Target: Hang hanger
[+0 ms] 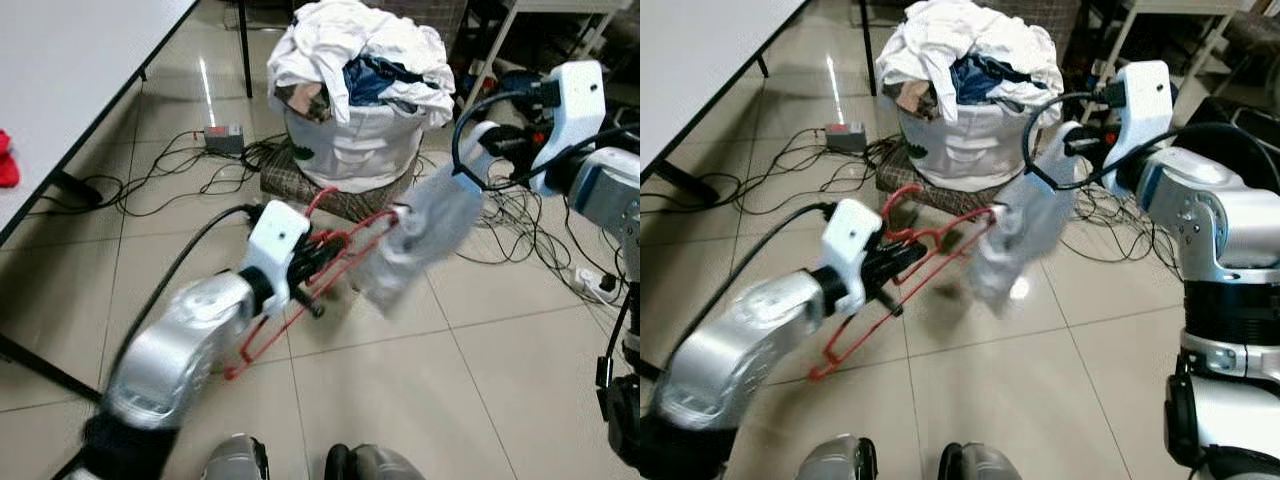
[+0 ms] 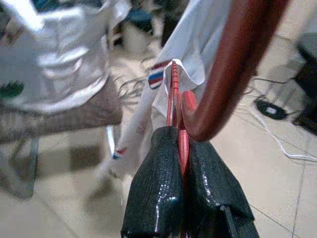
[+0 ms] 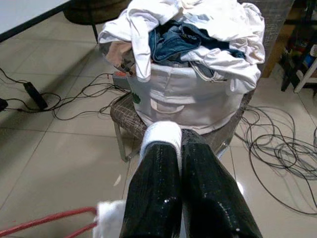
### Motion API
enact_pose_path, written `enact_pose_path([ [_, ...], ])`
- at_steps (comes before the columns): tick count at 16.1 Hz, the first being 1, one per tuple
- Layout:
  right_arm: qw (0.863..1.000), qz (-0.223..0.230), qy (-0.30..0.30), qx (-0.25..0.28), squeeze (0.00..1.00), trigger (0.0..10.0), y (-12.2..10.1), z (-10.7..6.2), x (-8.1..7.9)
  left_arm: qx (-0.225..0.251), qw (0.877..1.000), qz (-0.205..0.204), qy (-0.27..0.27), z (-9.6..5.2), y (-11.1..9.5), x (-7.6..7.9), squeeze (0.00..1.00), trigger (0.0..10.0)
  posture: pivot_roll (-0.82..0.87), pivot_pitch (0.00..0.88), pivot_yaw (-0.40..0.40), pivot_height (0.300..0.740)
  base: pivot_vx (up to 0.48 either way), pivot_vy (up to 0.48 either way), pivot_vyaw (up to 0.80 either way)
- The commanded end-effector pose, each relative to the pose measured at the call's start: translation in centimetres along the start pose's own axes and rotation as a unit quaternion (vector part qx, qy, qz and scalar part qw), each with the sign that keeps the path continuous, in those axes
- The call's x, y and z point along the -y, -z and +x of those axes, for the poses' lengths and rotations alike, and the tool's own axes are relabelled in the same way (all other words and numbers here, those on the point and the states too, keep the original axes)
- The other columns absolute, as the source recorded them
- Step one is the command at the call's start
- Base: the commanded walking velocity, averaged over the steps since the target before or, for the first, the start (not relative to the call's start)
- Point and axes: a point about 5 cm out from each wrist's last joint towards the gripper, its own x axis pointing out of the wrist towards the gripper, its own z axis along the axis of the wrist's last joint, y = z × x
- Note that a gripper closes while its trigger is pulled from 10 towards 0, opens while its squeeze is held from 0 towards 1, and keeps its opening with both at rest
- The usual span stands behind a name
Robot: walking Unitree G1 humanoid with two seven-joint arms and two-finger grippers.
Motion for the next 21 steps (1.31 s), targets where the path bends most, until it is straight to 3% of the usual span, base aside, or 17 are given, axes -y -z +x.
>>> enact_pose_path([
  [1,1.0,-0.018,0.007,0.018,0.0,10.0,-1.3,-0.4,0.6,0.033,0.999,0.002,0.014,-0.6,-1.1,0.0,0.0,10.0,-0.17,0.072,-0.111,0.74,0.0,0.0,0.0],
  [5,0.999,-0.027,-0.02,0.024,0.0,10.0,-2.3,-0.7,0.3,0.009,1.0,0.004,-0.008,-1.2,-0.9,-1.3,0.0,10.0,-0.18,0.077,-0.115,0.74,0.0,0.0,0.0],
  [6,0.999,-0.03,-0.02,0.026,0.0,10.0,-2.5,-0.7,0.3,-0.052,0.999,0.012,-0.01,-1.4,0.5,-1.4,0.0,10.0,-0.18,0.077,-0.117,0.74,0.0,0.0,0.0],
  [8,0.999,-0.025,-0.018,0.032,0.0,10.0,-2.9,-0.7,0.3,-0.109,0.992,0.052,-0.038,-1.5,2.0,-1.9,0.0,10.0,-0.18,0.08,-0.12,0.74,0.0,0.0,0.0],
  [9,0.999,-0.013,-0.024,0.041,0.0,10.0,-3.4,-0.8,0.1,-0.094,0.992,0.015,-0.087,-1.0,2.1,-2.6,0.0,10.0,-0.18,0.081,-0.125,0.74,0.0,0.0,0.0],
  [11,0.998,0.0,-0.042,0.049,0.0,10.0,-3.8,-0.8,-0.8,-0.047,0.979,-0.04,-0.193,0.6,1.5,-4.2,0.0,10.0,-0.18,0.083,-0.13,0.74,0.0,0.0,0.0],
  [12,0.998,0.0,-0.044,0.049,0.0,10.0,-3.8,-0.8,-0.9,-0.034,0.976,-0.053,-0.209,0.9,1.3,-4.4,0.0,10.0,-0.18,0.083,-0.13,0.74,0.0,0.0,0.0],
  [14,0.998,0.009,-0.05,0.043,0.0,10.0,-3.0,-0.7,-1.6,0.036,0.953,-0.129,-0.272,2.2,-0.8,-6.0,0.0,10.0,-0.18,0.082,-0.13,0.74,0.0,0.0,0.0],
  [17,0.998,0.025,-0.035,0.043,0.0,10.0,-1.7,-0.8,-2.0,0.085,0.927,-0.178,-0.318,2.7,-2.7,-8.0,0.0,10.0,-0.18,0.083,-0.108,0.74,0.0,0.0,0.0],
  [20,0.997,0.046,-0.018,0.052,0.0,10.0,-0.7,-1.1,-2.4,0.107,0.919,-0.182,-0.334,2.7,-4.0,-9.2,0.0,10.0,-0.18,0.085,-0.09,0.74,0.0,0.0,0.0],
  [21,0.997,0.062,-0.008,0.055,0.0,10.0,-0.1,-1.1,-2.6,0.124,0.909,-0.203,-0.342,2.6,-4.4,-9.7,0.0,10.0,-0.17,0.085,-0.082,0.74,0.0,0.0,0.0],
])
